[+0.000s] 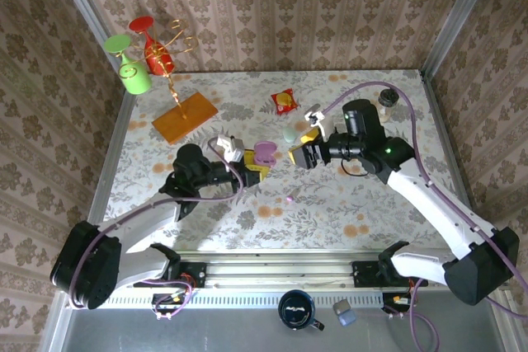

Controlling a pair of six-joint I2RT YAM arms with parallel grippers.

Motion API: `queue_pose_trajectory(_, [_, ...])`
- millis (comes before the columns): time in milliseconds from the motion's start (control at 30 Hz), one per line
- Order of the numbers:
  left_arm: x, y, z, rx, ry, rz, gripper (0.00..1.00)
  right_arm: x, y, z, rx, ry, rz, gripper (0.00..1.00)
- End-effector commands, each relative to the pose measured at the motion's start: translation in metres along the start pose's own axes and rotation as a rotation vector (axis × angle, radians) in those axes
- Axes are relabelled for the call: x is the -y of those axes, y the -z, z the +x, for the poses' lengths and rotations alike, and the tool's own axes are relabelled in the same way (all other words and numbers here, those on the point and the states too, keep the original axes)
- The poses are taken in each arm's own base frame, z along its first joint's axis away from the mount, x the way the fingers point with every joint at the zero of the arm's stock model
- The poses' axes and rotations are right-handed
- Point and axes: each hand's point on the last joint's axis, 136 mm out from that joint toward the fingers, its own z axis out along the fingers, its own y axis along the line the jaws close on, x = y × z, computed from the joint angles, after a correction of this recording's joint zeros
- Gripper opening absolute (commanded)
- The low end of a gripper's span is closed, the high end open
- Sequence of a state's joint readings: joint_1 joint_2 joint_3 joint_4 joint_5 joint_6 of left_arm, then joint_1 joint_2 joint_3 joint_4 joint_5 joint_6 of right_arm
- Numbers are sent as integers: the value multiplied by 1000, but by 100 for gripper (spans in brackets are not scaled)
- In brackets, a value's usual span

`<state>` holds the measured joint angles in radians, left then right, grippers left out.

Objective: Insert the wireless bluetooth earbuds into the charging case

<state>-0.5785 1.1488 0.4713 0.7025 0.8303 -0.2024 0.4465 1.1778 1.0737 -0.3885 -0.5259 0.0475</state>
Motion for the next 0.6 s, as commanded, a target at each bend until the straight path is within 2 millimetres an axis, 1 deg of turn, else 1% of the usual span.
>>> queue_pose_trajectory(0, [-10,8,2,31,-101,-80,27,39,4,-6,104,-165,174,69])
queue_pose_trajectory(100, [-13,12,-3,85,-145,-114,28,69,6,5,133,-290,274,69])
queue_pose_trajectory(200, [-9,13,-3,108,-182,-99,28,89,-2,21,129,-403,291,69])
queue_pose_trajectory(267, [-6,13,-2,114,-189,-84,28,97,-15,34,86,-453,276,69])
queue_pose_trajectory(367, [-5,13,-3,143,-202,-77,27,99,-38,49,6,-481,214,70])
queue_pose_trajectory(400, [-6,14,-3,155,-201,-79,27,104,-44,54,-14,-499,220,69])
queue_pose_trajectory(433, [-5,14,-3,166,-203,-78,27,104,-48,57,-27,-505,215,68])
queue_pose_trajectory(467, [-5,14,-3,173,-203,-76,27,108,-56,66,-61,-514,209,68])
queue_pose_trajectory(567, [-5,14,-2,185,-192,-67,26,115,-66,78,-121,-525,220,62])
